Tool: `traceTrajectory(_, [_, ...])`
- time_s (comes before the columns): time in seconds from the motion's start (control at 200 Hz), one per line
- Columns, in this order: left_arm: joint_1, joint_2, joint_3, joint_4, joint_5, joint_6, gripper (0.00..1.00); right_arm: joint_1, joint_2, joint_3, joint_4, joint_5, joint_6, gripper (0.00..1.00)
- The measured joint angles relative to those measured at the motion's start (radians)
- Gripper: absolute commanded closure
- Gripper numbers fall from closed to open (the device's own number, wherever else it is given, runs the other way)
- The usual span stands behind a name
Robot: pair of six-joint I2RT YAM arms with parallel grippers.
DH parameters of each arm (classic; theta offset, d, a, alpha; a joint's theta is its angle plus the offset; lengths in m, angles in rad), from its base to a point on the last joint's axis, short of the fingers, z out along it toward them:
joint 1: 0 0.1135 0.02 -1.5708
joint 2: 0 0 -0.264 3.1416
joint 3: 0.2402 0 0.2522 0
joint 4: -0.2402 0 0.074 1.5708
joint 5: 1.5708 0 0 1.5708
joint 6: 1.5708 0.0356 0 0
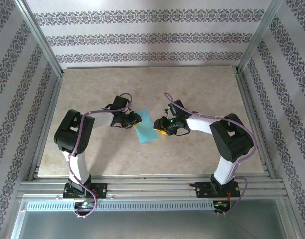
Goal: Fold a paper plane with a square sheet of paper (pick it up from the middle)
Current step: Fold the triangle a second time at the center of the table.
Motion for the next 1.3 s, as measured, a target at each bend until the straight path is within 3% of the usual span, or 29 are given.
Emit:
traceTrajectory(0.48, [0.006,0.0,-0.005,0.008,0.006,0.0,0.72,0.034,0.031,0.009,-0.017,-0.064,0.009,0.61])
traceTrajectory(0.839, [0.006,0.0,-0.006,0.011,0.012,0.004,0.72,0.034,0.03,-0.014,0.047,-0.097,0.082,0.78])
traceTrajectory(1.299, [0.006,0.013,0.011,-0.002,0.03,0.074,0.72,0.012,0.03,-0.033,0.088,-0.078,0.094,0.71])
